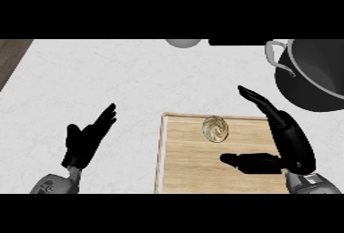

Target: Pick the cupcake from the tray and place it in the pot

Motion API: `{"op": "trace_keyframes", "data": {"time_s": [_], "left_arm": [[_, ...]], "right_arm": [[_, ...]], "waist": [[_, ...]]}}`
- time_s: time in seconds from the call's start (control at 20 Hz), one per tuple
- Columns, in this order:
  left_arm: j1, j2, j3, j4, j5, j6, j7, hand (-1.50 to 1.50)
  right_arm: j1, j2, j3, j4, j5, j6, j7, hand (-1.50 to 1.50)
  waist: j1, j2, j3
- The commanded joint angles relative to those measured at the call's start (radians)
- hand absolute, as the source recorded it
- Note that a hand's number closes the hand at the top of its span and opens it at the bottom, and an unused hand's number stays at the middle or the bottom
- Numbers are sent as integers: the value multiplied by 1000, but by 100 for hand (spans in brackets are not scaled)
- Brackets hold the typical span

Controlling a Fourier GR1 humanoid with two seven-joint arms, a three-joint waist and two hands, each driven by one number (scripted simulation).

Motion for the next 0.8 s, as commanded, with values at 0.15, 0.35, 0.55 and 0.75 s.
{"op": "trace_keyframes", "data": {"time_s": [0.15,0.35,0.55,0.75], "left_arm": [[40,6,11,-4,0,-27,-9,0],[-4,22,41,-26,6,-48,33,0],[-9,-30,20,-3,-30,-21,32,0],[-1,-43,-4,16,-56,-28,5,0]], "right_arm": [[-73,-99,36,-157,24,101,484,-150],[-181,-97,-34,-118,-114,192,650,-150],[-222,-23,45,20,-70,198,703,-150],[-256,-51,135,114,-58,322,754,-150]], "waist": [[5,-2,-2],[12,1,-1],[13,3,0],[21,5,-1]]}}
